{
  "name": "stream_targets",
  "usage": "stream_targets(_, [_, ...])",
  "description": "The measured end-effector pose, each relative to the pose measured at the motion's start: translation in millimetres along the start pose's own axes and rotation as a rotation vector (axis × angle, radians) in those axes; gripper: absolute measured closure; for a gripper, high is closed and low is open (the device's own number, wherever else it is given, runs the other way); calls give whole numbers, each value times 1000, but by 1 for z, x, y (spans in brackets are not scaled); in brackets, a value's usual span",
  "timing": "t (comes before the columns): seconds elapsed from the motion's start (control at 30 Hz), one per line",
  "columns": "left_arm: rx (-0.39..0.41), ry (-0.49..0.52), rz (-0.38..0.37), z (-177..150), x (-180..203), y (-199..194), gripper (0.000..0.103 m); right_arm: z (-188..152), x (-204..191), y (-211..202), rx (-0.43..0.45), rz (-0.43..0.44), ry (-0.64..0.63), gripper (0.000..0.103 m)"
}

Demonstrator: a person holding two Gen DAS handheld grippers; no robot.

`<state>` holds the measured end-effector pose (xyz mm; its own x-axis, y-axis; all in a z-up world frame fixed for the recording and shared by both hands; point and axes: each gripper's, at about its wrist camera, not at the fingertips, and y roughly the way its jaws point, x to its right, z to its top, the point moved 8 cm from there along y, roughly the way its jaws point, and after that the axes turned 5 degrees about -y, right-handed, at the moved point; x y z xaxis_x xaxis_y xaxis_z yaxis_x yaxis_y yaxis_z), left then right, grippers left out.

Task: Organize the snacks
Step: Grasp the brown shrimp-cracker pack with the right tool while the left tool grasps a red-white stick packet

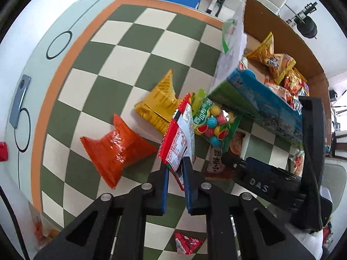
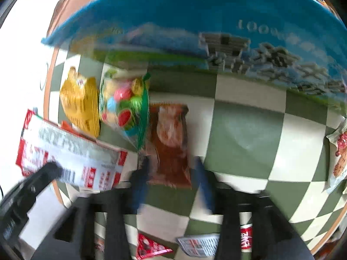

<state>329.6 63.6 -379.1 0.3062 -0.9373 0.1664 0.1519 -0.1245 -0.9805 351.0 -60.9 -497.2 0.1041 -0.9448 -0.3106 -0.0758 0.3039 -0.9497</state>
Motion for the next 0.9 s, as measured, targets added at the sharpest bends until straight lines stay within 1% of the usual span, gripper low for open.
stream_targets(0.07, [8, 0, 16, 2, -5, -1, 93, 8, -3, 3, 6, -5, 3, 38])
stream_targets(0.13, [17, 3, 33, 3, -11, -3, 93, 14, -9, 11, -19, -38, -6, 38])
stream_targets(0.17, [21, 2, 40, 3, -17, -7, 93, 15, -10, 16, -31, -66, -11, 37])
stream_targets(0.27, [25, 4, 54, 2, -26, -11, 93, 21, -24, 27, -34, -208, -71, 38])
stream_targets(0.3, [27, 7, 59, 2, -26, -12, 93, 21, -26, 29, -33, -240, -91, 43])
stream_targets(0.43, [46, 18, 64, 0, -27, -22, 94, 20, -28, 30, -5, -273, -135, 45])
stream_targets(0.5, [49, 29, 58, -3, -24, -28, 94, 9, -31, 34, -4, -273, -147, 46])
stream_targets(0.53, [52, 37, 55, -4, -22, -32, 94, 4, -26, 33, -4, -269, -145, 46])
stream_targets(0.63, [65, 68, 39, -9, -10, -44, 94, -7, -12, 24, 6, -228, -119, 46])
stream_targets(0.77, [87, 121, 2, -14, 15, -63, 94, -22, 7, -4, 45, -153, -81, 46])
stream_targets(0.9, [102, 176, -37, -17, 41, -82, 95, -33, 24, -44, 109, -94, -56, 46])
